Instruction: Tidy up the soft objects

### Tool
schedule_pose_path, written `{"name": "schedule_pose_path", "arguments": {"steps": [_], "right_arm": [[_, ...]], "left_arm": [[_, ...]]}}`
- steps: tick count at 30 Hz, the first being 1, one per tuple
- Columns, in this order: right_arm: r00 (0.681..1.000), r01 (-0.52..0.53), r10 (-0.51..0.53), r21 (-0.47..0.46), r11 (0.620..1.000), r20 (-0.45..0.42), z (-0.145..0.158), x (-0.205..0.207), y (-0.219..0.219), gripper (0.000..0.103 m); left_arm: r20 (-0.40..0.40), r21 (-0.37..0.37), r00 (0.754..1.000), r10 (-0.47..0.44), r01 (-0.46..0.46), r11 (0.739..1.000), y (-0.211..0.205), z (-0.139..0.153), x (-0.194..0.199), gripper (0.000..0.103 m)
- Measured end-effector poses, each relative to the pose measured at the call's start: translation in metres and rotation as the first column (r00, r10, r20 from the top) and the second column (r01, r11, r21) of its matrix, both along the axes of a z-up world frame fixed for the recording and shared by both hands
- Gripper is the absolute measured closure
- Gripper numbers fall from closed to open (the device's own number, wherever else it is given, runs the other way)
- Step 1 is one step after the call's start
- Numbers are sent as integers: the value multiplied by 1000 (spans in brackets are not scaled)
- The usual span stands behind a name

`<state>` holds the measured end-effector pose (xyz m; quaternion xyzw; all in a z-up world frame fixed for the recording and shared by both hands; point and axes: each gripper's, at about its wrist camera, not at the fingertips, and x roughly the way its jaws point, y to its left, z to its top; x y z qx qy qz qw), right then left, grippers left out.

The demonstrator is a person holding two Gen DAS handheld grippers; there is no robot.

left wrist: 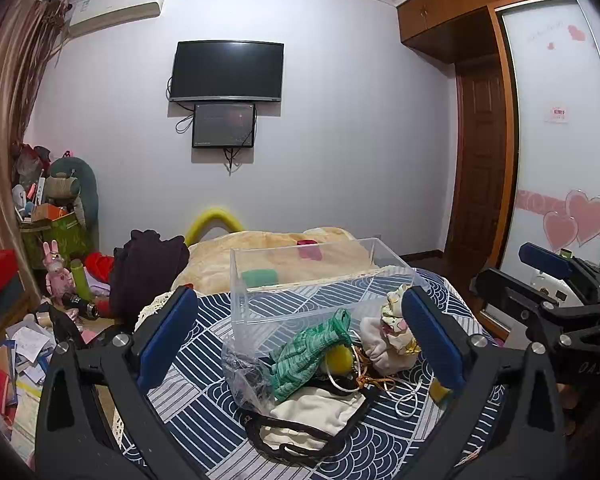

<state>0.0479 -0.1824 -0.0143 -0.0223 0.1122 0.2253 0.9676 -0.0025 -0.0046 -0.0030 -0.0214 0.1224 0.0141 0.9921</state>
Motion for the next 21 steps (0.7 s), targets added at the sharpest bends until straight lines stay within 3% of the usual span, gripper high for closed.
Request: {"name": "schedule_pose_path", "arguments": {"steps": [21], "right_arm": [[1000,-1,1,8,1000,-4,0,1,-1,0]], "left_arm": [[7,-7,1000,-6,6,1000,-1,4,-2,0]]}}
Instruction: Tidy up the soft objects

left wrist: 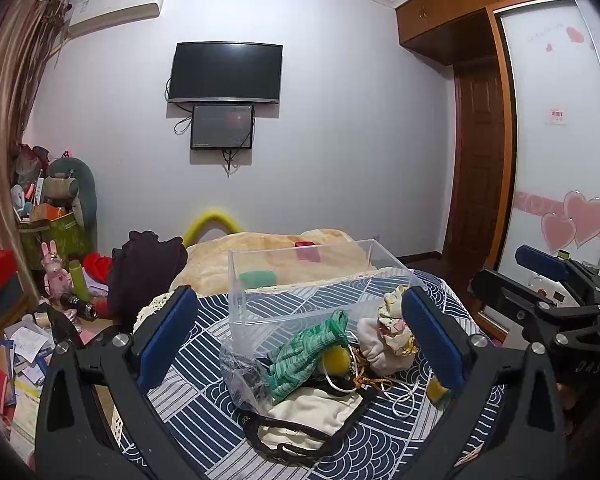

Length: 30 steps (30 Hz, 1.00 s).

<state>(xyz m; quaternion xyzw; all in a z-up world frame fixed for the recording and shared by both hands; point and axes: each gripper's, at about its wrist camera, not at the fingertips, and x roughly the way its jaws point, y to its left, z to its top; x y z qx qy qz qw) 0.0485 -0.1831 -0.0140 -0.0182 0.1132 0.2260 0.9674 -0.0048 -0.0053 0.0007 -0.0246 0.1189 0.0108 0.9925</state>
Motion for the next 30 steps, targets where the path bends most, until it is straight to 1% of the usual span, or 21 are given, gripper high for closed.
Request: {"name": "schedule_pose_path", "arguments": {"steps": [30], "right_arm": [[1000,-3,3,-1,1000,-7,-1,0,0,0]], "left_arm": [[1,-3,1000,-6,6,1000,1,1,0,0]]}}
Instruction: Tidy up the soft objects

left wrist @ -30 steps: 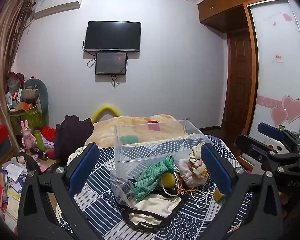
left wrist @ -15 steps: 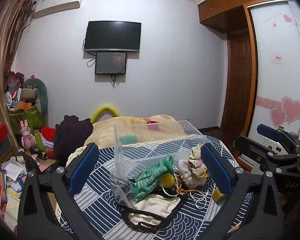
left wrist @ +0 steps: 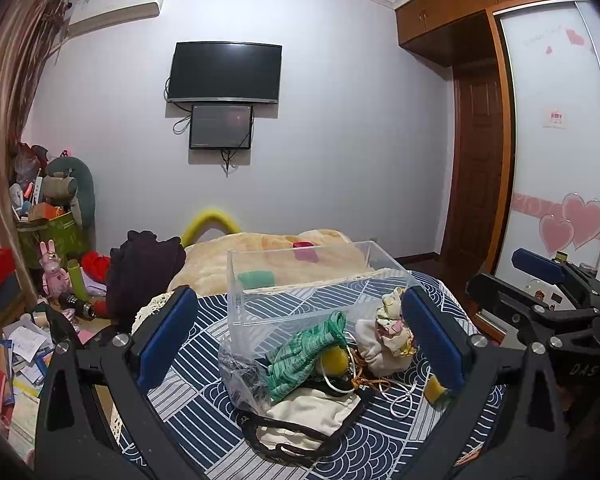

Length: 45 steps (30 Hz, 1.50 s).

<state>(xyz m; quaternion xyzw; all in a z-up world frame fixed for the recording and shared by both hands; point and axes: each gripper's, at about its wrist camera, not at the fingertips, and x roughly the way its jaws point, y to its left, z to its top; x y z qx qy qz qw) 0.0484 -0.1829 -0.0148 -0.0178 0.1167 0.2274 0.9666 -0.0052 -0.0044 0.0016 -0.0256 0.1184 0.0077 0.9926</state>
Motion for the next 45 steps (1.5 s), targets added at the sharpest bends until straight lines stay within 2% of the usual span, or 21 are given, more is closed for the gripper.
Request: {"name": "schedule_pose_path", "arguments": {"steps": [14,19,22,24,25,30,36,41,45], "right_arm": [[1000,-12,12,4,1000,-5,0,-2,2,0],[999,-17,17,-1,1000,-37,-4,0,1,0],[996,-27,26,-12,1000,-81,-13,4,-1,0],[993,-26,22,-31,999,-117,-21,7,-2,0],[990,-26,20,-39,999,-141,-25,9,-2,0],[958,-18,-3,-73,997,-287,-55,23,-11,0],[914,6,-52,-117,993,-402,-80,33,-24,5],[884,5,-65,-131,991,-463,-93,41,-29,14],[872,4,-74,-144,990,-484,-99,47,-28,28]], "left_arm": [[-1,-6,1000,-14,14,1000,-2,-1,2,0],[-20,-19,1000,-20,20,1000,2,-5,5,0],[-60,-42,997,-42,40,998,7,-15,9,1],[-98,-50,994,-52,47,998,10,-26,13,11],[-116,-52,992,-54,48,998,11,-31,14,13],[-245,-64,968,-58,43,997,15,-65,27,13],[-355,-121,929,-106,66,990,20,-94,40,13],[-397,-121,914,-87,41,992,22,-107,46,13],[-409,-113,912,-42,-5,994,35,-112,49,13]]}}
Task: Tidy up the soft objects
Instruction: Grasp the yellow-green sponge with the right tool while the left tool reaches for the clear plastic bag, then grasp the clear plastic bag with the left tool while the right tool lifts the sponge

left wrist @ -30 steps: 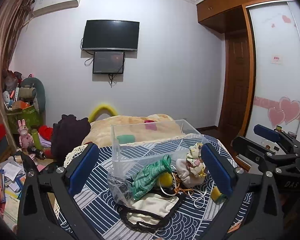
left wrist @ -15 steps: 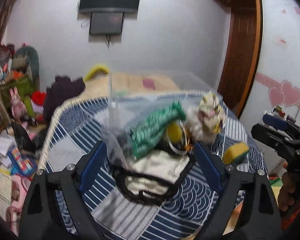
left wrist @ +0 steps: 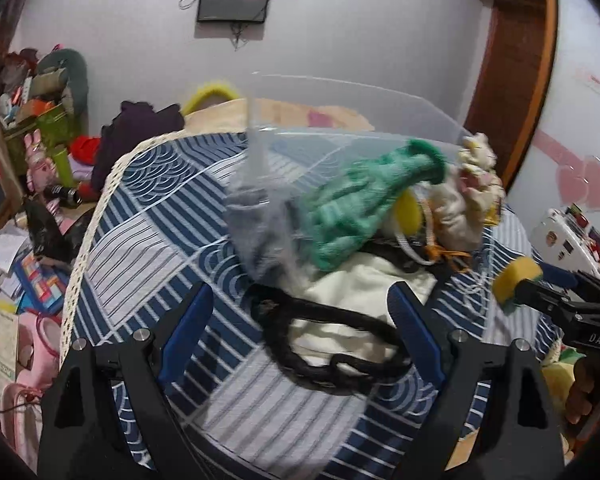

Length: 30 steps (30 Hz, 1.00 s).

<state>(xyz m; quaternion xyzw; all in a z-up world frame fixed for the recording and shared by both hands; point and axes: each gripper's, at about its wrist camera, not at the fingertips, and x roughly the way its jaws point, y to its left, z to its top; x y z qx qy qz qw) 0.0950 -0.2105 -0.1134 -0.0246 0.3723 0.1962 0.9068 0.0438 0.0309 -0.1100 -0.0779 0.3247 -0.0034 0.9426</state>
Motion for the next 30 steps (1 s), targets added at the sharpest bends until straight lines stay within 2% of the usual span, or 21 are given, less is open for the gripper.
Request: {"name": "schedule_pose_path", "arguments": {"steps": [2,4,7,11,15,18,22,24,27,30], "right_arm": [[1000,10,-10,-9,1000,2,-2,1,-2,32],[1000,20,-20,-13,1000,9,-1,-1,-3,41],[1000,22,-22,-11,1000,17,-1,-1,-6,42],[999,23,-22,-30,999,40,1,-2,0,43],[999,23,-22,-22,999,41,2,0,0,44],[999,24,-23,-20,1000,44,3,-1,1,44],[998,24,-23,-16,1000,55,6,-2,1,45],[998,23,-23,-7,1000,66,10,-4,1,45],[996,22,-22,-1,1000,89,17,-6,1,45],[993,18,-19,3,1000,120,27,-7,1,45]], "left_arm": [[-16,-12,1000,25,-25,1000,9,-5,2,13],[-32,-31,999,38,-39,999,16,-9,5,13],[-26,-80,998,50,-52,995,27,-9,8,13],[14,-81,998,65,-64,995,31,1,10,24],[30,-63,996,79,-77,995,32,8,22,47],[22,-75,997,75,-73,994,33,8,32,61],[5,-92,998,57,-57,994,35,4,41,70],[5,-85,998,59,-58,995,34,2,41,77],[21,-75,998,65,-63,995,32,5,34,83],[50,-63,996,74,-71,995,32,11,23,83]]}}
